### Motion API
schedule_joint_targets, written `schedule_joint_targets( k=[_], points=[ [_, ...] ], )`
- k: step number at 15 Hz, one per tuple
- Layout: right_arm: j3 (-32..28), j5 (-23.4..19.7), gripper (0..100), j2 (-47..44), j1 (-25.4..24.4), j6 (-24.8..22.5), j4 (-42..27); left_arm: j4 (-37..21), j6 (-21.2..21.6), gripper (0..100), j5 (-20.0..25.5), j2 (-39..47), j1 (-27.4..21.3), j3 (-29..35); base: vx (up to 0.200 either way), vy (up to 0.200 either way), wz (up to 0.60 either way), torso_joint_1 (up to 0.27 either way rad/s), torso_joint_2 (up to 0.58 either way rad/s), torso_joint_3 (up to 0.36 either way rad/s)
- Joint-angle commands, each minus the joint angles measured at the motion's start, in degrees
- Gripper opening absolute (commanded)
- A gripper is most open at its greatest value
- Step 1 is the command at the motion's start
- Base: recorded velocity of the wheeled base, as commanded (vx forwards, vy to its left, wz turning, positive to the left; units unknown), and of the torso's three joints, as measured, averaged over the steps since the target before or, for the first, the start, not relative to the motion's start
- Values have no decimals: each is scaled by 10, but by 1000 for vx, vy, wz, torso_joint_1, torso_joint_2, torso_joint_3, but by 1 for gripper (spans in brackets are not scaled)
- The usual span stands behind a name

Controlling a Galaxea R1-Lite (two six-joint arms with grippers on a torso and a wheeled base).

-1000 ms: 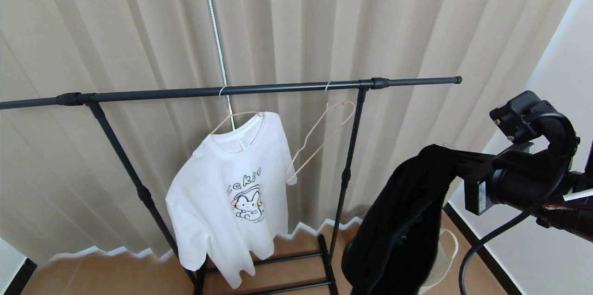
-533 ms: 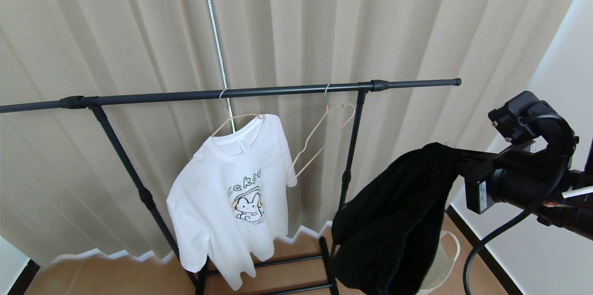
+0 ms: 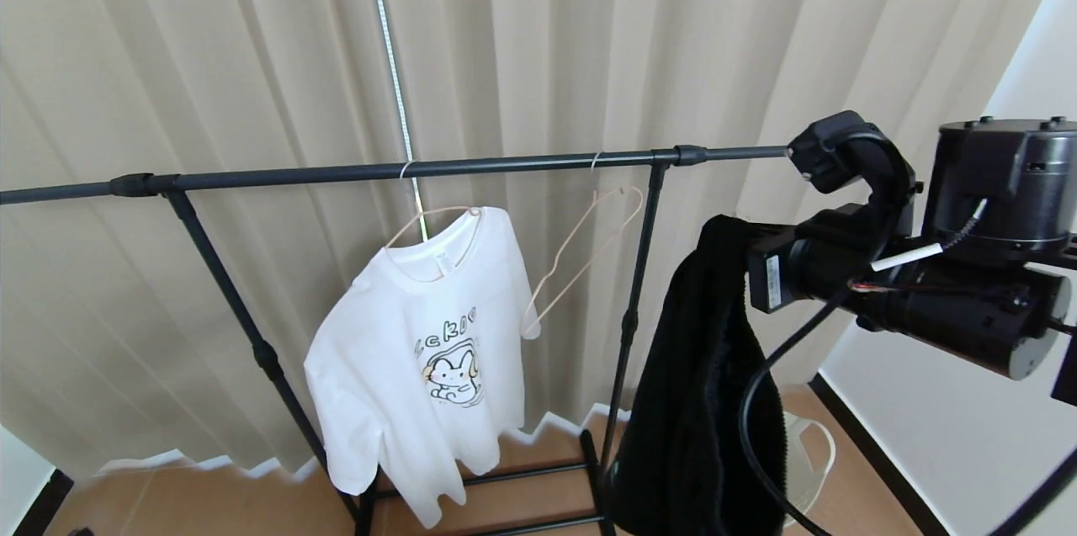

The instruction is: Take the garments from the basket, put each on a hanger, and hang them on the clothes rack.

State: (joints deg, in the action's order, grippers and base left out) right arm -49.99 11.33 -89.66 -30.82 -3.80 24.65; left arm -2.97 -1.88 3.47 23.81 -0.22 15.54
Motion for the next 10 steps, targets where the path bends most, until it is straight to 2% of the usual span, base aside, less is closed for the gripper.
schedule_joint_targets(
  k=[1, 2, 3, 5, 7, 9, 10],
  points=[
    [-26, 22, 0, -32, -1, 6, -1, -4, -45, 100, 22, 272, -77, 138, 0, 0, 0, 0, 0, 0],
    [-29, 30, 0, -32, -1, 6, -1, -7, -60, 100, 15, 301, -106, 158, 0, 0, 0, 0, 0, 0],
    [-34, 37, 0, -36, -2, 10, -2, -24, -95, 100, -22, 372, -189, 202, 0, 0, 0, 0, 0, 0],
    [-41, 41, 0, -39, -7, 21, -2, -27, -121, 100, -59, 462, -281, 249, 0, 0, 0, 0, 0, 0],
    [-56, 42, 0, -49, -16, 37, -2, -29, -127, 100, -61, 524, -327, 296, 0, 0, 0, 0, 0, 0],
    [-56, 42, 0, -49, -16, 37, -2, -29, -127, 100, -61, 524, -327, 296, 0, 0, 0, 0, 0, 0],
    [-92, 82, 0, -89, -36, 75, -2, -30, -159, 100, -60, 634, -394, 375, 0, 0, 0, 0, 0, 0]
  ],
)
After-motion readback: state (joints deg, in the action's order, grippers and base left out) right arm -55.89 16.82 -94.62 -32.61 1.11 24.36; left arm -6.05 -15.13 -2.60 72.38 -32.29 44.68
